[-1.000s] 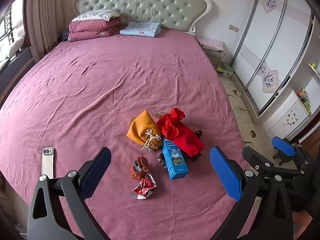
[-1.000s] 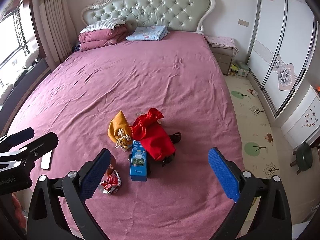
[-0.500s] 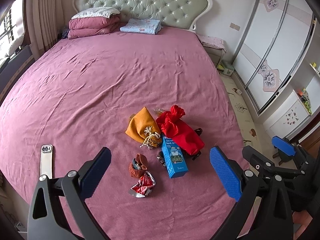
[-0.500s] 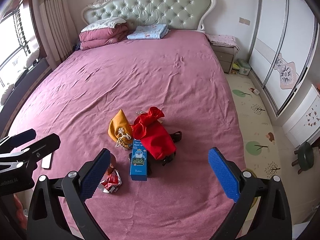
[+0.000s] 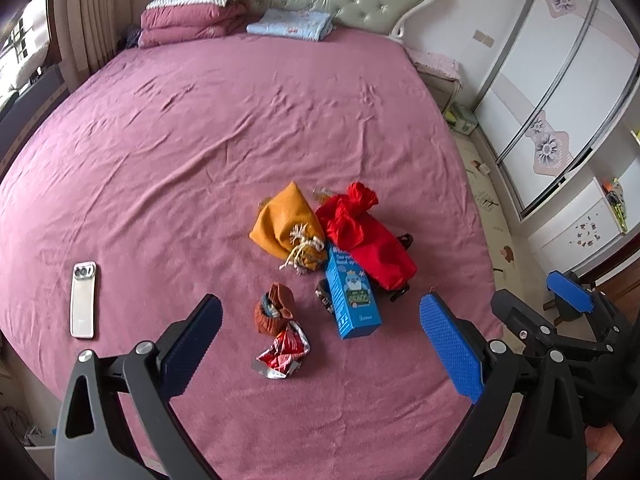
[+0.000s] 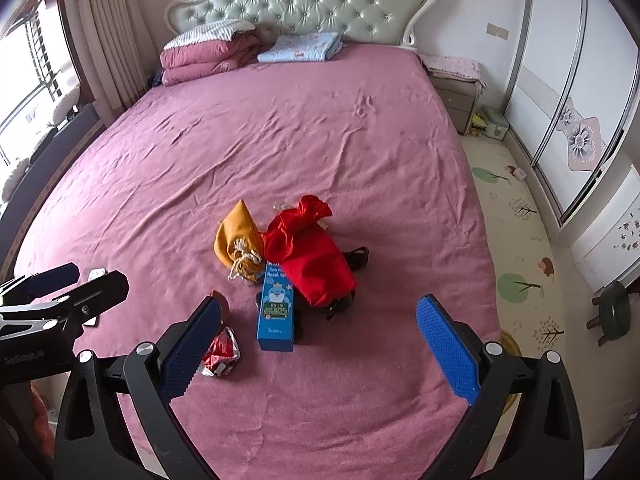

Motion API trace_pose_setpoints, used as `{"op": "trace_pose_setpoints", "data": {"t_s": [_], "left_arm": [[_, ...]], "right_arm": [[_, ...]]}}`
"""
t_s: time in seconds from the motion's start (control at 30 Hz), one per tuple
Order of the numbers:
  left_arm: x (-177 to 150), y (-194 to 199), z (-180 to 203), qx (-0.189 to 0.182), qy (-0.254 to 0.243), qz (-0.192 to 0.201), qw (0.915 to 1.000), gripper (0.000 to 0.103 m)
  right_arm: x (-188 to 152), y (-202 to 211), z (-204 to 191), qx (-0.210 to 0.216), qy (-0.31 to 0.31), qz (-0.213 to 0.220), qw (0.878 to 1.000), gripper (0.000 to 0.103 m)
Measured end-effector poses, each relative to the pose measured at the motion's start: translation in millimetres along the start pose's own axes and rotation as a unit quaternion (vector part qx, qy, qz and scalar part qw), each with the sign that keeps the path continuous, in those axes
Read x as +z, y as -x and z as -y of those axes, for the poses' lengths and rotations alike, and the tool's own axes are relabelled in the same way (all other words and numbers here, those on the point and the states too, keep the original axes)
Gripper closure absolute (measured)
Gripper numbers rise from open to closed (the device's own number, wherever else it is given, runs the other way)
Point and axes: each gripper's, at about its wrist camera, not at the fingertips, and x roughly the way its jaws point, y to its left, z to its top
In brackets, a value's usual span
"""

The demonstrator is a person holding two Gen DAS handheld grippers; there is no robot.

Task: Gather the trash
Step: 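Lower the left tool and grasp the brown knit sock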

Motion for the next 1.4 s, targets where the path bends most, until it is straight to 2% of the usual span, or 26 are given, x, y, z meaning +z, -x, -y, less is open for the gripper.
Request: {"op": "trace_pose_setpoints", "data": {"t_s": [0.17,0.33,0.57,0.77,1.07,1.13,1.2,1.33,1.4], "left_arm": [[-7.6,-32.7,-17.1,-0.019,0.043,-0.043,0.9980,0.004],[-17.7,-73.3,-35.0,-0.001,0.078,-0.086,0.9933,0.004],[-26.4,-129.4,-48.8,0.042,0.073,-0.126,0.9885,0.004],[-30.9,-180.8,-62.7,0.049,0.084,-0.159,0.9824,0.004],[-35.7,-232.3,-73.0,0.046,0.075,-0.196,0.9766,0.006],[-35.4,-242.3,-75.2,0.046,0.074,-0.206,0.9747,0.011],[-34.1,-250.8,-75.6,0.047,0.065,-0.216,0.9730,0.030],[-32.1,-259.8,-72.4,0.027,0.050,-0.229,0.9717,0.049],[-31.4,-259.6,-66.5,0.014,0.031,-0.233,0.9720,0.061]], "right_arm": [[-3.7,-21.8,6.5,0.005,0.004,-0.021,1.000,0.009],[-8.5,-48.8,8.0,0.017,0.016,-0.039,0.999,0.009],[-11.9,-88.2,4.9,0.037,0.033,-0.064,0.997,0.009],[-14.6,-113.1,-0.4,0.050,0.045,-0.078,0.995,0.009],[-25.1,-135.6,-11.5,0.060,0.044,-0.094,0.993,0.009],[-28.2,-137.8,-14.3,0.062,0.043,-0.098,0.992,0.009],[-32.3,-139.8,-17.8,0.064,0.041,-0.102,0.992,0.009],[-40.5,-143.1,-27.7,0.072,0.035,-0.114,0.990,0.010],[-45.5,-144.0,-35.2,0.077,0.035,-0.118,0.989,0.010]]}}
